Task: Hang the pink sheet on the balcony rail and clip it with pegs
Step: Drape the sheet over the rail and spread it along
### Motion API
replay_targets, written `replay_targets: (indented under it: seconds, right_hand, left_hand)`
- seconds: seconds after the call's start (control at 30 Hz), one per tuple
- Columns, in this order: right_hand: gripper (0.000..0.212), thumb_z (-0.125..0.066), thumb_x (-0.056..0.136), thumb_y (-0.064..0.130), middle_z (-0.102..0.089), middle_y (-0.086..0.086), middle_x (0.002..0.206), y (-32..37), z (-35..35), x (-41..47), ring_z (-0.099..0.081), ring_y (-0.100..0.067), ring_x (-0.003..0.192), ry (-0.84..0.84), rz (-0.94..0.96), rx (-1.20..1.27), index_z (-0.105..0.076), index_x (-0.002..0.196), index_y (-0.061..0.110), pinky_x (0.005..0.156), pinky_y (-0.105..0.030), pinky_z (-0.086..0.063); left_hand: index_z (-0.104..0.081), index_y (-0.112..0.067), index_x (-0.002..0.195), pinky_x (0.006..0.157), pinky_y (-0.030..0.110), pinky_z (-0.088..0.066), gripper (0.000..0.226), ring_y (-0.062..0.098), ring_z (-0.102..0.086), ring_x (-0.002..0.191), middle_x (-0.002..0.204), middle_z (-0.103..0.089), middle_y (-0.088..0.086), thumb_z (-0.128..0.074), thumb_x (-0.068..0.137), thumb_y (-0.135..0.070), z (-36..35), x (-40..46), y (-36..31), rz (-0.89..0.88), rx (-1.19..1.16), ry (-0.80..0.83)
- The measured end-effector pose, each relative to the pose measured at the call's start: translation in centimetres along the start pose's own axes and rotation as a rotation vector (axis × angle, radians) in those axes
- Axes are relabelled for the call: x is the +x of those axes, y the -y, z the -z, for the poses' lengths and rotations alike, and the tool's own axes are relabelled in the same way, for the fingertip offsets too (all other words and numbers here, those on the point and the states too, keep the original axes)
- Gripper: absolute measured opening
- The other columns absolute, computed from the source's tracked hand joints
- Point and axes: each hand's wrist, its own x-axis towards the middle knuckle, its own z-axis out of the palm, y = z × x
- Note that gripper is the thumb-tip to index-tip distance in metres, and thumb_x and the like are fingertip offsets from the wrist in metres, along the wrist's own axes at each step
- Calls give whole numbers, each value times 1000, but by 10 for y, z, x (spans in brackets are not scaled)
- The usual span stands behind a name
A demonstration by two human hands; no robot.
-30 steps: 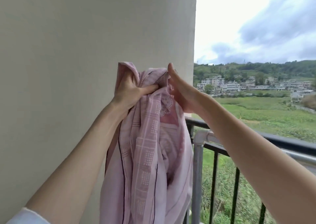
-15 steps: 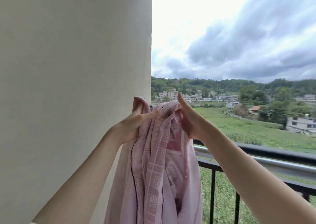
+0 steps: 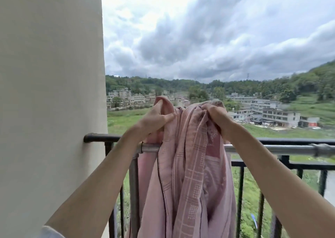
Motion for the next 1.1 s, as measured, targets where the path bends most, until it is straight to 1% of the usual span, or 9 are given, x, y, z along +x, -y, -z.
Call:
replay_targets:
  seconds: [0.17,0.23,0.37,0.47,0.53,0.67,0.8,0.97,1.1]
  right_hand:
    - [31,-53,88,31,-51,-4,63,-25,36,-30,-50,-21,62,-216,86,-888,-50,64,11,61,-31,-41]
    - [27,-54,89,34,-59,-7,84,-21,30,-41,-57,-26,80,-348,237,-996,-58,84,8,74,-35,-46]
    - [28,-51,93,30,-56,-9,119,-14,-4,-55,-54,-24,106,-115,572,-1047,-61,110,9,94,-36,-44]
    - [36,-41,97,31,-57,-10,124,-20,-33,-60,-56,-26,109,167,585,-1090,-56,122,11,90,-36,-45]
    - [41,-31,99,35,-59,-10,125,-31,-46,-59,-57,-27,109,233,552,-1156,-51,127,14,88,-36,-40]
    - [45,-20,99,38,-68,-8,110,-48,-42,-58,-60,-23,102,147,630,-1238,-56,117,16,94,-35,-32]
    - [42,-24,99,35,-68,-4,108,-56,-33,-56,-60,-20,100,98,674,-1240,-62,99,15,93,-32,-32]
    - [43,-27,99,36,-69,-3,103,-65,-32,-56,-60,-22,96,43,700,-1214,-64,96,15,92,-33,-33]
    - [41,-33,98,38,-70,-1,101,-66,-11,-54,-62,-21,95,17,683,-1164,-67,95,16,92,-33,-35]
  left_hand:
    - [-67,1,95,75,30,-51,14,19,-58,84,93,-65,12,-58,86,-4,-7,-2,23,124,236,43]
    - [-67,-1,98,67,16,-46,15,16,-57,84,93,-63,9,-58,86,-5,-12,-5,29,127,232,36]
    - [-67,-6,97,58,7,-43,14,6,-54,72,85,-62,3,-57,88,-8,-20,-10,29,67,189,-12]
    - [-70,-9,95,72,22,-52,13,12,-63,81,90,-69,6,-63,84,-11,-17,-14,33,39,186,-74]
    - [-70,-11,95,64,12,-52,13,9,-65,77,88,-71,4,-66,83,-13,-14,-19,39,17,218,-200]
    - [-68,-8,84,48,9,-46,20,3,-62,50,71,-69,0,-62,86,-27,-19,-45,52,10,228,-428]
    - [-70,-6,88,68,26,-52,61,12,-66,66,82,-72,3,-53,78,-64,-33,-63,71,277,337,24]
    - [-68,-12,91,73,26,-54,17,15,-67,84,91,-71,5,-68,80,-25,-53,-76,67,325,-192,-69]
    - [-66,-6,87,65,25,-55,16,13,-68,75,83,-70,4,-70,74,-14,-40,-74,55,348,-424,-150]
